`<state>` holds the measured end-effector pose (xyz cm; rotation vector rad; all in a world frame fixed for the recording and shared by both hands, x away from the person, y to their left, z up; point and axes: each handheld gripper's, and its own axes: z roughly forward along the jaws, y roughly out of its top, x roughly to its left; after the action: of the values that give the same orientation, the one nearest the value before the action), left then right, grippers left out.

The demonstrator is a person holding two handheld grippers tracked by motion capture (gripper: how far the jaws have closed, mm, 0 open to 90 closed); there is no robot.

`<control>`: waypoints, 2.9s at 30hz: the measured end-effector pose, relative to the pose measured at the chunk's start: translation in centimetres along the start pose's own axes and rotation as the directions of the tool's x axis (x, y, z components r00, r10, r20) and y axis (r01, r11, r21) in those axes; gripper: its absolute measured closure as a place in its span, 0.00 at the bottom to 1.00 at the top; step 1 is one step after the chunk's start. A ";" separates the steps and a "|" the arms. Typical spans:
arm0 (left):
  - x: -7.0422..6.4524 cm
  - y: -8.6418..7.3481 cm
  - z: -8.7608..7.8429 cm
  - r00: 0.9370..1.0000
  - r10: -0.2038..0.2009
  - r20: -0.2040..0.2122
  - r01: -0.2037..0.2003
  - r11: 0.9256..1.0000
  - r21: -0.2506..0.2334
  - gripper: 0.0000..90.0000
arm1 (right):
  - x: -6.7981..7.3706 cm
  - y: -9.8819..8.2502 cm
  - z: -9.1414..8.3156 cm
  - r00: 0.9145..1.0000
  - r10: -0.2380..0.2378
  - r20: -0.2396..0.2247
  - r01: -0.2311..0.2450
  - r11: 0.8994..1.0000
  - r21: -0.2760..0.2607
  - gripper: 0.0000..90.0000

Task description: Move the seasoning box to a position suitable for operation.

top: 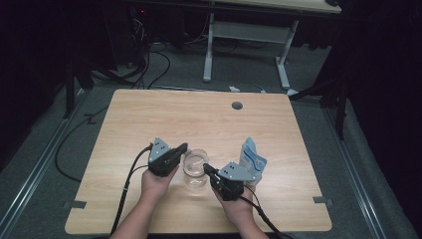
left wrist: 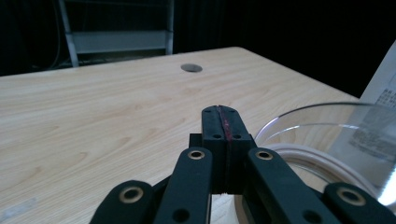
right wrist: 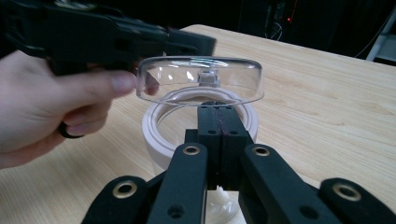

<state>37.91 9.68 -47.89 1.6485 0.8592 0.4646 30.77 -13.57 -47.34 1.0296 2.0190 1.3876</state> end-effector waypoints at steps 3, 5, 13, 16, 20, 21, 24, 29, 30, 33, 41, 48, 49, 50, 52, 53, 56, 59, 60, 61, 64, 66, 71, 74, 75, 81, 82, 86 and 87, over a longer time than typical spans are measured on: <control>0.5 -0.8 -1.7 1.000 -0.028 -0.009 0.028 1.000 -0.003 1.00 | 0.0 -0.2 0.0 1.000 0.004 -0.005 -0.004 1.000 0.000 1.00; 0.6 -1.8 -2.7 0.999 -0.041 -0.019 0.041 0.999 0.009 1.00 | 0.0 -0.2 0.0 1.000 0.007 -0.004 -0.007 1.000 0.000 1.00; -1.4 -4.3 -4.8 0.998 -0.058 0.026 0.056 0.997 0.058 0.96 | -0.2 0.0 -0.3 1.000 0.015 -0.006 -0.015 1.000 -0.009 1.00; -2.5 -4.0 -4.9 0.999 -0.024 0.042 0.022 0.999 0.048 0.96 | -0.2 0.4 -0.4 1.000 0.015 -0.006 -0.015 1.000 -0.017 1.00; -3.4 -3.4 -4.8 0.997 -0.021 0.080 0.018 0.999 0.036 0.97 | -0.1 0.7 -0.4 1.000 0.008 -0.007 -0.008 1.000 -0.025 1.00; -3.6 -3.3 -4.8 0.996 -0.017 0.084 0.014 0.999 0.036 0.97 | -0.1 0.9 -0.4 1.000 0.005 -0.008 -0.005 1.000 -0.028 1.00; -4.0 -3.0 -4.5 0.995 -0.012 0.095 0.008 0.999 0.036 0.98 | 0.0 1.0 -0.3 1.000 0.005 -0.011 -0.005 0.999 -0.032 1.00; -4.5 -2.5 -3.9 0.995 -0.006 0.095 0.004 1.000 0.030 0.98 | 0.2 1.4 -0.3 1.000 -0.002 -0.017 0.001 0.999 -0.037 1.00; -4.5 -2.4 -3.7 0.996 -0.007 0.093 0.004 1.000 0.030 0.99 | 0.2 1.4 -0.2 1.000 -0.002 -0.017 0.001 0.999 -0.035 1.00; -4.6 -2.1 -3.5 0.996 -0.004 0.090 0.002 1.000 0.021 0.99 | 0.3 1.3 -0.2 1.000 -0.003 -0.017 0.003 1.000 -0.031 1.00; -4.1 -1.0 -3.2 0.998 -0.010 0.067 0.011 1.000 -0.007 1.00 | 0.4 0.2 0.5 1.000 -0.005 -0.025 0.005 1.000 0.007 1.00; -2.9 -0.5 -2.9 0.999 -0.020 0.036 0.021 1.000 -0.012 1.00 | 0.4 -0.1 1.0 1.000 -0.003 -0.027 0.003 1.000 0.025 1.00; -2.7 -0.5 -2.8 0.999 -0.022 0.034 0.023 1.000 -0.014 1.00 | 0.4 -0.1 1.0 1.000 -0.005 -0.028 0.005 1.000 0.026 1.00; -2.5 -0.5 -2.7 0.999 -0.025 0.028 0.026 1.000 -0.012 1.00 | 0.4 -0.2 1.1 1.000 -0.004 -0.028 0.004 1.000 0.027 1.00; -2.1 -0.5 -2.6 0.999 -0.028 0.015 0.028 1.000 -0.010 1.00 | 0.4 -0.2 1.1 1.000 -0.004 -0.027 0.005 1.000 0.025 1.00; -2.0 -0.5 -2.5 0.999 -0.031 0.010 0.031 0.999 -0.010 1.00 | 0.4 -0.2 1.1 1.000 -0.004 -0.028 0.005 1.000 0.024 1.00; -1.6 -0.5 -2.4 0.999 -0.041 0.000 0.041 0.999 -0.012 1.00 | 0.4 -0.2 1.1 1.000 -0.006 -0.028 0.007 1.000 0.027 1.00; -1.4 -0.5 -2.2 0.999 -0.043 -0.006 0.043 0.999 -0.010 1.00 | 0.5 -0.2 1.1 1.000 -0.009 -0.028 0.010 1.000 0.026 1.00; -1.3 -0.6 -2.2 0.999 -0.044 -0.009 0.044 0.999 -0.007 1.00 | 0.5 -0.2 1.1 1.000 -0.010 -0.027 0.011 1.000 0.025 1.00; -1.3 -0.6 -2.2 0.999 -0.046 -0.007 0.046 0.999 -0.004 1.00 | 0.5 -0.2 1.1 1.000 -0.013 -0.026 0.014 1.000 0.023 1.00; -1.5 -0.8 -2.3 0.999 -0.035 -0.001 0.035 0.999 -0.001 1.00 | 0.5 -0.2 1.0 1.000 -0.016 -0.023 0.017 1.000 0.025 0.99; -1.7 -1.2 -2.5 0.999 -0.039 0.010 0.039 0.999 0.009 0.98 | 0.3 -0.1 0.3 1.000 -0.012 -0.018 0.012 1.000 0.010 0.97; -2.6 -2.5 -4.0 0.998 -0.038 0.052 0.036 0.999 0.036 0.90 | -1.3 -2.3 -4.8 0.999 0.013 0.039 -0.013 1.000 0.000 0.92; -3.5 -3.4 -4.8 0.996 -0.044 0.074 0.041 0.998 0.037 0.82 | -3.5 -6.1 -8.9 0.988 0.072 0.134 -0.080 0.995 0.058 0.87; -3.8 -3.6 -4.8 0.996 -0.041 0.075 0.038 0.999 0.039 0.81 | -4.1 -6.9 -9.7 0.983 0.088 0.163 -0.100 0.993 0.066 0.85; -4.9 -4.9 -4.8 0.997 -0.044 0.070 0.039 0.996 0.076 0.74 | -7.2 -9.1 -10.1 0.953 0.155 0.259 -0.193 0.973 0.129 0.62; -5.0 -5.1 -4.8 0.996 -0.047 0.073 0.041 0.996 0.081 0.72 | -7.5 -9.1 -9.7 0.953 0.161 0.255 -0.201 0.969 0.141 0.57; -5.7 -5.6 -4.7 0.995 -0.047 0.092 0.038 0.995 0.096 0.70 | -8.0 -8.5 -8.2 0.958 0.170 0.230 -0.204 0.970 0.134 0.32; -5.7 -5.7 -4.7 0.994 -0.047 0.095 0.037 0.994 0.100 0.70 | -8.1 -8.3 -7.8 0.959 0.168 0.228 -0.201 0.970 0.134 0.27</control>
<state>29.26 8.89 -51.30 1.7249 0.8541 0.3150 27.30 -26.13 -52.32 1.4060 1.9336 1.1614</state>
